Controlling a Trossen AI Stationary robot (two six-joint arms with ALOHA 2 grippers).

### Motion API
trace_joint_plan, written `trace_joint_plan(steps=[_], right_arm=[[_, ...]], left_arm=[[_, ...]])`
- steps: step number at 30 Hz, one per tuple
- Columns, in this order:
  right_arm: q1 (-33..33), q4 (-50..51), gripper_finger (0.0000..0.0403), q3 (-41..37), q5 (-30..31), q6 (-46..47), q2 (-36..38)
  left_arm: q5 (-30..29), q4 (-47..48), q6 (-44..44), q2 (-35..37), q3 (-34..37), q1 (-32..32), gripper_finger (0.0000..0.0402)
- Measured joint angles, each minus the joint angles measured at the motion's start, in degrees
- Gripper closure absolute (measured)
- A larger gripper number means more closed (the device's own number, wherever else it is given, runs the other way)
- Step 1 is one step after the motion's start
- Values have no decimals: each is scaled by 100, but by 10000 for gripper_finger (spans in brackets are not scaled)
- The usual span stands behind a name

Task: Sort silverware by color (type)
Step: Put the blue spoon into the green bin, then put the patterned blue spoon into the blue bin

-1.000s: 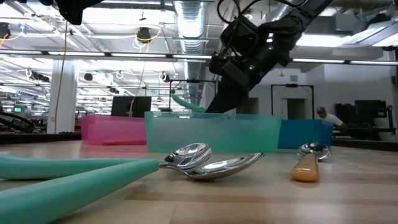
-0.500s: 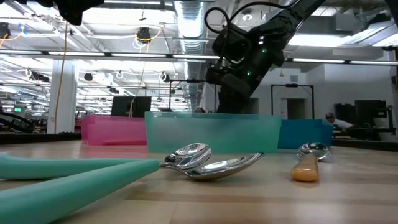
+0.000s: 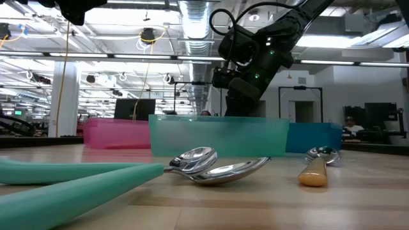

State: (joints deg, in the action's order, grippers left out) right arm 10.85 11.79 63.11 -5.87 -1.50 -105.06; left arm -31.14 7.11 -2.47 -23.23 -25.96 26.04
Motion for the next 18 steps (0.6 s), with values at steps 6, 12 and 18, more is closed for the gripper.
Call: trace_joint_plan(steps=[6,12,18], right_arm=[[7,11,301,0,-2,101,0],[9,9,281,0,-2,128,0],[11,33,255,67,-4,117,-4]], left_arm=[[2,4,20,-1,0,0,184],[-11,133,110,-1,0,0,184],[-47,256,248,-2,2,0,184]])
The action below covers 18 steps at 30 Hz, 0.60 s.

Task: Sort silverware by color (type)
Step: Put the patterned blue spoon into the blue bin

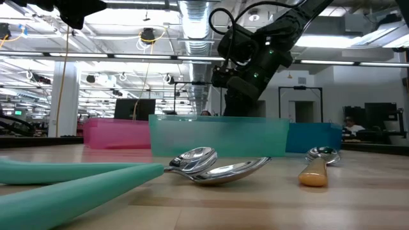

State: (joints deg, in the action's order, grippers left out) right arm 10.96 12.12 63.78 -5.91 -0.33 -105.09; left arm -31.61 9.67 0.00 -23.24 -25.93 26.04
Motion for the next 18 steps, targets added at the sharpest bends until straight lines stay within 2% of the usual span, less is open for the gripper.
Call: trace_joint_plan(steps=[10,18], right_arm=[[-2,952,249,992,-20,-411,0],[-158,1959,254,1754,-182,-853,329]], left_arm=[[-14,6,5,0,0,0,184],[148,4,70,2,0,0,184]])
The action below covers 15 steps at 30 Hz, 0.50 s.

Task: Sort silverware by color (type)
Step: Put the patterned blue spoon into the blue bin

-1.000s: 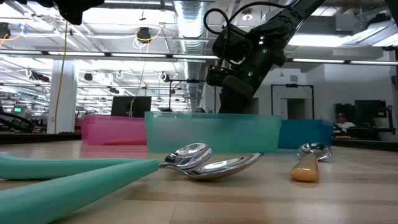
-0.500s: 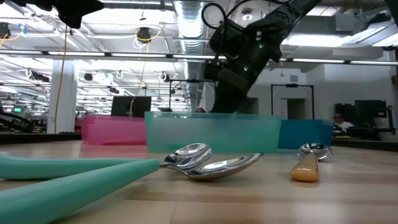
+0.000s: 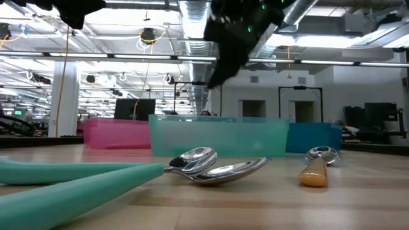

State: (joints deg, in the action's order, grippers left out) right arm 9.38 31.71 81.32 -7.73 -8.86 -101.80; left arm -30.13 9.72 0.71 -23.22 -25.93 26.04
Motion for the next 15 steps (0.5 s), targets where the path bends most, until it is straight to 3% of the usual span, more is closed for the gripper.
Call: trace_joint_plan(steps=[15], right_arm=[[-357,1750,255,68,46,403,1692]], left_arm=[[133,-7,147,-28,0,0,184]])
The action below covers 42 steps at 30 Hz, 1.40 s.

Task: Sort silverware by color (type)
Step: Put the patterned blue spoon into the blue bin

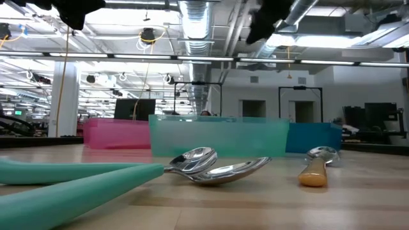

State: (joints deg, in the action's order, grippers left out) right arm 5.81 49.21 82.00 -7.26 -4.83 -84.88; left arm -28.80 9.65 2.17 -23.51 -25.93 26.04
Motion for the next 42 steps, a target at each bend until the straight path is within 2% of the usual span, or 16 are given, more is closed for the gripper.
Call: trace_joint_plan(steps=[4,8,12,18,23,27,29,35,42], right_arm=[[-142,144,255,-181,242,214,482],[-275,-242,256,-948,332,498,1194],[-392,-873,256,-1925,694,1083,2001],[-875,-2340,256,-3222,732,1969,2916],[-1481,-2564,256,-3821,1005,2768,3063],[-2046,-2272,256,-3898,1320,3370,2840],[-2314,-2339,256,-3889,1398,3547,2679],[-2918,-2260,256,-3888,1568,4098,2371],[-3527,-2443,256,-3885,1638,4919,2065]], left_arm=[[49,1,55,-60,0,0,184],[70,-5,90,-119,0,0,184],[113,-59,83,-122,0,0,184],[123,-177,58,-122,0,0,184],[151,-263,149,-125,0,1,184],[221,-583,866,-282,0,0,184],[596,-715,1092,-475,0,0,184],[2282,-1671,1558,-1589,0,0,184],[3286,-2097,1760,-2561,-208,-7,184]])
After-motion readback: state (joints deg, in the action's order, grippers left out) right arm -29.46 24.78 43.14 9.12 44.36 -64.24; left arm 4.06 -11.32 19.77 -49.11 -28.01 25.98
